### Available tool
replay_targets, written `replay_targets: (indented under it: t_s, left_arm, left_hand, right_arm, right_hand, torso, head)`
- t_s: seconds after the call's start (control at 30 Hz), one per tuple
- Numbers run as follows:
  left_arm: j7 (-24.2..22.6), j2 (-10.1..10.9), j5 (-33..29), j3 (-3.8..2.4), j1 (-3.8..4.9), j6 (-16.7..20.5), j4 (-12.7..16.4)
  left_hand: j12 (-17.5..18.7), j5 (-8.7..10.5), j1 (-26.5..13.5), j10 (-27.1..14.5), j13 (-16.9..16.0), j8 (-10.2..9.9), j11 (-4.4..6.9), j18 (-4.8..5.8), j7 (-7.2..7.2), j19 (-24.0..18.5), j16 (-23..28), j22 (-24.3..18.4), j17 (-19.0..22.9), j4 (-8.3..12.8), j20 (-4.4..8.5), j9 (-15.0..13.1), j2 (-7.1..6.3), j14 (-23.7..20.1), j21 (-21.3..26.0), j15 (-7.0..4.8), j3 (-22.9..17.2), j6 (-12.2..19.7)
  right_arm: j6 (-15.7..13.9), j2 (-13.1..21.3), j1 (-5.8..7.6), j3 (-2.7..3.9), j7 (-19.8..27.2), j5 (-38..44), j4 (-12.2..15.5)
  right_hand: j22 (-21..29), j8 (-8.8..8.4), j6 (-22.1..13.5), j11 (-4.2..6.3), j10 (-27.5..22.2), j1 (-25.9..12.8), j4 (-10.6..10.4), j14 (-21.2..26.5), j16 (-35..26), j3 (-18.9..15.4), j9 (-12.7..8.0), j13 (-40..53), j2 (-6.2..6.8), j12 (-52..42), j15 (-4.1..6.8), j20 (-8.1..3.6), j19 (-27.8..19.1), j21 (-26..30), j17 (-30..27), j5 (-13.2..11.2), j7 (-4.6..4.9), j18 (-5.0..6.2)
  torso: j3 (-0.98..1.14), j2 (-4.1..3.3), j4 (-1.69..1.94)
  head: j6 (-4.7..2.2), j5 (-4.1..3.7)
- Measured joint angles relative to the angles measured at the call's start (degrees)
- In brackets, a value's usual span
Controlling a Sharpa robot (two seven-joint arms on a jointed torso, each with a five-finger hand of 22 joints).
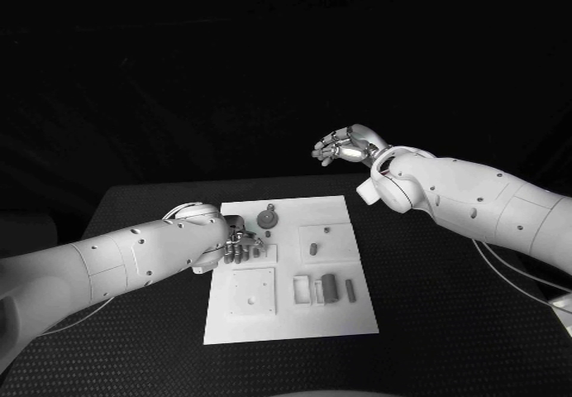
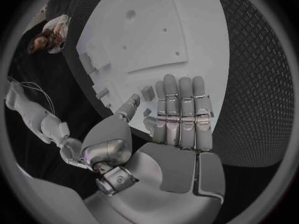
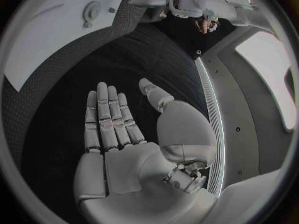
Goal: Assemble the parts on the task board
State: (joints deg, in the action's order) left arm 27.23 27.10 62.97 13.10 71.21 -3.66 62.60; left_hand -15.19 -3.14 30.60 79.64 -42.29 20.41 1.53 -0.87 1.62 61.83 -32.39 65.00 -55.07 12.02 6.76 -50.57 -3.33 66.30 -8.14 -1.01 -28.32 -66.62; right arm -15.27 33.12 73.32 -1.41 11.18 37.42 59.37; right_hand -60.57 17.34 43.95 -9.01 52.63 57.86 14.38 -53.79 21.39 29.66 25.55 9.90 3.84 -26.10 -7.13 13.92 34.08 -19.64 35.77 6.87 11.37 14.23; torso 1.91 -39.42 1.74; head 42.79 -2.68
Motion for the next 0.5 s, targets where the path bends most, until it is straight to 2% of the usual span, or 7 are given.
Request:
replay_targets:
  t_s: [0.03,0.07,0.13,0.23,0.3,0.4,0.5]
  left_arm:
    - [0.0,0.1,-0.2,-0.2,-0.04,0.0,0.1]
    - [0.0,0.2,-0.4,-0.76,-0.11,0.1,0.1]
    - [0.0,0.4,-0.7,-1.41,-0.05,0.2,0.4]
    - [0.0,1.1,-1.6,-2.92,-0.02,0.3,1.2]
    - [0.0,1.8,-2.8,-3.59,0.26,0.3,1.9]
    - [0.1,3.0,-5.4,-4.76,0.92,-0.1,3.0]
    - [0.2,4.7,-7.9,-5.44,2.39,-0.8,4.4]
  left_hand:
    - [0.0,0.0,0.0,0.0,0.0,0.0,0.0,0.0,-0.03,0.0,0.0,0.0,0.0,0.1,0.0,0.0,0.03,0.0,0.0,0.0,0.1,0.0]
    - [0.2,0.0,-0.2,0.0,0.0,0.0,-0.01,0.0,-0.01,0.0,0.0,0.0,0.0,0.3,0.0,0.0,0.23,-0.1,0.0,-0.11,0.3,0.3]
    - [0.6,0.0,-0.2,-1.0,0.0,-0.7,-0.26,0.0,0.52,0.0,0.0,0.0,0.1,0.8,0.0,0.0,0.23,-0.8,0.4,0.01,0.8,1.1]
    - [0.6,0.0,-0.2,-1.4,0.0,-1.0,-0.53,0.0,0.74,-0.2,0.0,0.0,0.2,1.7,-0.21,0.0,0.23,-1.4,0.7,0.14,0.8,1.8]
    - [1.2,0.0,-0.2,-2.4,0.0,-1.4,-0.83,0.0,1.08,-0.6,0.3,-0.1,0.4,2.1,-0.55,0.0,0.26,-1.9,1.2,0.41,0.8,2.6]
    - [1.9,-0.58,2.0,-4.4,0.2,-3.2,-1.76,0.01,2.59,-2.1,1.2,-0.2,0.9,3.7,-1.25,0.6,2.47,-3.9,2.4,1.25,-0.2,5.8]
    - [1.6,-0.87,3.1,-5.6,0.1,-5.0,-2.29,0.01,4.37,-2.6,1.2,0.0,1.4,4.0,-1.74,1.9,3.56,-4.8,2.9,1.77,-0.2,9.5]
  right_arm:
    - [0.0,0.0,-0.01,0.0,0.0,0.0,0.0]
    - [0.0,0.0,-0.01,0.0,0.0,0.0,-0.1]
    - [0.0,0.1,-0.02,0.0,0.0,0.0,-0.1]
    - [0.0,0.1,-0.03,0.0,0.0,0.0,-0.3]
    - [0.0,0.2,-0.04,0.0,0.0,0.0,-0.4]
    - [0.0,0.2,-0.04,0.0,0.0,0.0,-0.9]
    - [0.0,0.2,-0.04,-0.01,0.0,-0.1,-1.4]
  right_hand:
    - [0.0,0.0,0.0,0.0,0.0,0.0,0.0,0.0,0.0,0.0,0.0,0.0,0.0,0.0,0.0,0.0,0.0,0.0,0.0,0.0,0.0,0.0]
    - [0.0,0.0,0.0,0.0,0.0,0.0,0.0,0.0,0.0,0.0,0.0,0.0,0.0,0.0,0.0,0.0,0.0,0.0,0.0,0.0,0.0,0.0]
    - [0.0,0.0,0.0,0.0,0.0,0.0,-0.2,0.0,0.0,-0.2,0.0,0.0,0.0,0.0,0.0,0.0,0.0,0.0,0.0,0.0,0.0,0.0]
    - [0.0,0.0,0.0,0.0,0.0,0.0,-0.2,0.0,0.0,-0.2,0.0,0.0,0.0,0.0,0.0,0.0,0.0,0.0,0.1,0.0,0.0,0.0]
    - [0.0,0.0,0.0,0.0,0.0,0.0,-0.2,0.0,0.0,-0.2,0.0,0.0,0.0,0.0,0.0,0.0,0.0,0.0,0.1,0.0,0.0,0.0]
    - [0.0,0.0,0.0,0.0,0.0,0.0,-0.2,0.0,0.0,-0.2,0.0,0.0,0.0,0.0,0.0,0.0,0.0,0.0,0.1,0.0,0.0,0.0]
    - [0.0,0.0,0.0,0.0,0.0,0.0,-0.2,0.0,0.0,-0.2,0.0,0.0,0.0,0.0,0.0,0.0,0.0,0.0,0.1,0.0,0.0,0.0]
  torso:
    - [0.0,0.0,0.0]
    - [0.0,0.01,0.0]
    - [0.0,0.01,0.0]
    - [0.0,0.02,0.0]
    - [-0.02,0.04,0.0]
    - [-0.03,0.04,0.03]
    - [-0.03,0.04,0.04]
  head:
    - [-0.01,0.02]
    - [-0.04,0.03]
    - [-0.13,0.1]
    - [-0.24,0.16]
    - [-0.31,0.17]
    - [-0.48,0.28]
    - [-0.66,0.36]
